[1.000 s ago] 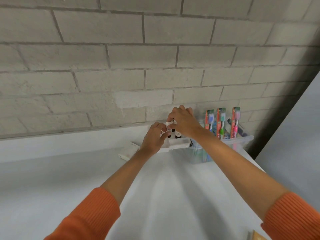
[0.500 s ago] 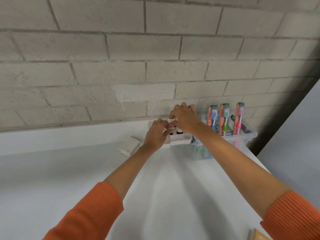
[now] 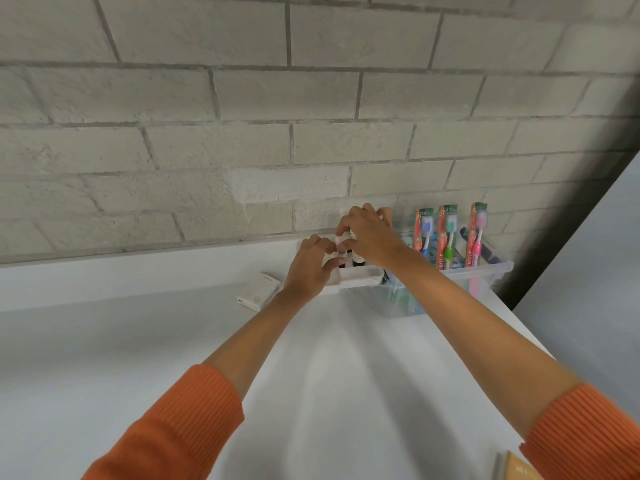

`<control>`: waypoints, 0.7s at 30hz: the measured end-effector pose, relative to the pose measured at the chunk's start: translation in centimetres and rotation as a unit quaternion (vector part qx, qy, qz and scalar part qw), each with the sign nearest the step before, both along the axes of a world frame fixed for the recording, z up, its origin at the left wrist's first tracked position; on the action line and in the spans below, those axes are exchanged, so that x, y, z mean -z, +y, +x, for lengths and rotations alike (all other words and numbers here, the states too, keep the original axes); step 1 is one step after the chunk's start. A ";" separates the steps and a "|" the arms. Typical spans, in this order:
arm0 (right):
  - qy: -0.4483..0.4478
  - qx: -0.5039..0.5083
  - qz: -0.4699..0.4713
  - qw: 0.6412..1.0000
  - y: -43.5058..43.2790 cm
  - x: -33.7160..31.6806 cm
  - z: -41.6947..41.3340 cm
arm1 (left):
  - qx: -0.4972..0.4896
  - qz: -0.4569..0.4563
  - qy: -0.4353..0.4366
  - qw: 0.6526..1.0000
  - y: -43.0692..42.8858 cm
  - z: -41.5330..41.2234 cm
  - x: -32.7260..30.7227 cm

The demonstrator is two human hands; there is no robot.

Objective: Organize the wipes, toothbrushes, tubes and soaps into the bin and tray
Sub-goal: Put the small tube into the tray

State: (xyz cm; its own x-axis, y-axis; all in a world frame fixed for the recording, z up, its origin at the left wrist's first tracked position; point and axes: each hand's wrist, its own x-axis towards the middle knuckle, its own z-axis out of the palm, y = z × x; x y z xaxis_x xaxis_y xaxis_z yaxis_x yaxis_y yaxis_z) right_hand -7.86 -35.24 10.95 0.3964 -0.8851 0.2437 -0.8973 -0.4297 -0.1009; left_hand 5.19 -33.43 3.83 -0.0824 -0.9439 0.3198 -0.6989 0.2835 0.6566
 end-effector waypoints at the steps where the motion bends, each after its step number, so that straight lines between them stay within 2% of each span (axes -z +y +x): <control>1: -0.015 -0.004 -0.009 1.000 0.1 0.0 -0.2 | -0.001 -0.008 0.003 1.000 0.1 0.1 0.0; 7: -0.107 -0.014 -0.065 0.992 2.8 -1.5 -1.8 | -0.017 -0.075 0.003 0.997 2.0 0.4 -1.6; 13: -0.158 0.006 -0.039 0.987 8.1 -2.2 -6.5 | 0.004 -0.182 -0.003 0.983 6.4 -1.7 -3.9; 17: -0.134 0.024 -0.031 0.990 12.6 -0.7 -11.5 | 0.078 -0.175 -0.018 0.981 9.4 -5.0 -4.1; 21: -0.144 0.084 0.024 0.986 17.6 1.4 -15.2 | 0.163 -0.137 -0.047 0.976 11.8 -8.3 -3.0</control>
State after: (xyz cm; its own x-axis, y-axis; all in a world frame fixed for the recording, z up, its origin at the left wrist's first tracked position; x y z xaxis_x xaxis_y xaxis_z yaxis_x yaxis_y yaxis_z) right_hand -23.10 -17.67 9.50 0.1628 -0.9456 0.2816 -0.8865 -0.2655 -0.3790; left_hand -3.08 -21.67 6.80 -0.4055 -0.7428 0.5328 -0.5952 0.6569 0.4628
